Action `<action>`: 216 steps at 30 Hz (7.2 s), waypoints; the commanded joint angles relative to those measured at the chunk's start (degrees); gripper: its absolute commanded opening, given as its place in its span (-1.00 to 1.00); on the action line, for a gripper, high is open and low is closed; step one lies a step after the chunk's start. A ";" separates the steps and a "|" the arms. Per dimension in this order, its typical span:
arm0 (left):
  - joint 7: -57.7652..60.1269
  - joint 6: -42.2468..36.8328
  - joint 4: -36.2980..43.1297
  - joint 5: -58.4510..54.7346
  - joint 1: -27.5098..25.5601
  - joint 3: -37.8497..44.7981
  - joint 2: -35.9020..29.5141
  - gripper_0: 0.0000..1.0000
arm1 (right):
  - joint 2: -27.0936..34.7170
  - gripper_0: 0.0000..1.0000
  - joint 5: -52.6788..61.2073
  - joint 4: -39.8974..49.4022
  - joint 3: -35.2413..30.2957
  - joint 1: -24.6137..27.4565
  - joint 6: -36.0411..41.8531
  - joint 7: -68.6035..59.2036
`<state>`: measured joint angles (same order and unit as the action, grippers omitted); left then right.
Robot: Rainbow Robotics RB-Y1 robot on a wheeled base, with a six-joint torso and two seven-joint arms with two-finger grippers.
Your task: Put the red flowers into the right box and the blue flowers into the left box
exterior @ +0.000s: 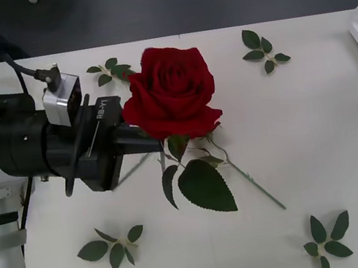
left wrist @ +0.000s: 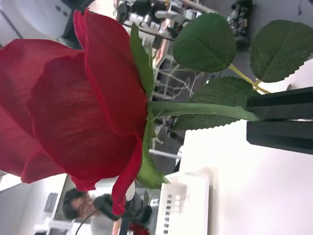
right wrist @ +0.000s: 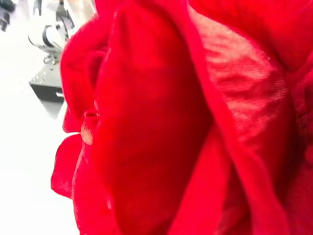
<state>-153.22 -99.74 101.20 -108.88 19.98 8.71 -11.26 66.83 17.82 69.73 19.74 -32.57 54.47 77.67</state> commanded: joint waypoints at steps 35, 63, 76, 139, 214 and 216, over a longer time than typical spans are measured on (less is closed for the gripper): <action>-1.78 7.72 1.54 1.74 0.76 -4.32 6.51 -0.99 | -0.74 0.18 17.25 14.29 -1.54 -1.62 11.01 -16.23; 0.38 14.40 5.23 0.69 1.29 -5.99 6.51 -1.00 | -0.12 0.18 -2.97 53.84 29.92 1.28 -22.65 -36.97; 0.38 14.40 5.23 0.69 1.29 -5.99 6.51 -1.00 | 6.65 0.18 -27.75 45.58 23.94 17.54 -54.99 -36.53; 0.38 14.40 5.23 0.69 1.29 -5.99 6.51 -1.00 | -9.00 0.18 -23.45 25.01 28.16 12.26 -104.56 -34.25; 0.47 14.13 4.35 1.39 -0.56 -6.25 6.68 1.00 | -2.05 -1.00 -17.21 37.58 25.53 11.38 -87.34 -42.86; 0.47 14.22 4.53 1.66 -1.35 -6.25 6.68 1.00 | -2.05 -1.00 -17.29 38.55 22.89 13.85 -87.95 -43.04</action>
<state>-153.21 -85.60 105.13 -107.54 19.60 2.91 -5.40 63.84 0.53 105.49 46.23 -21.61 -32.10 37.62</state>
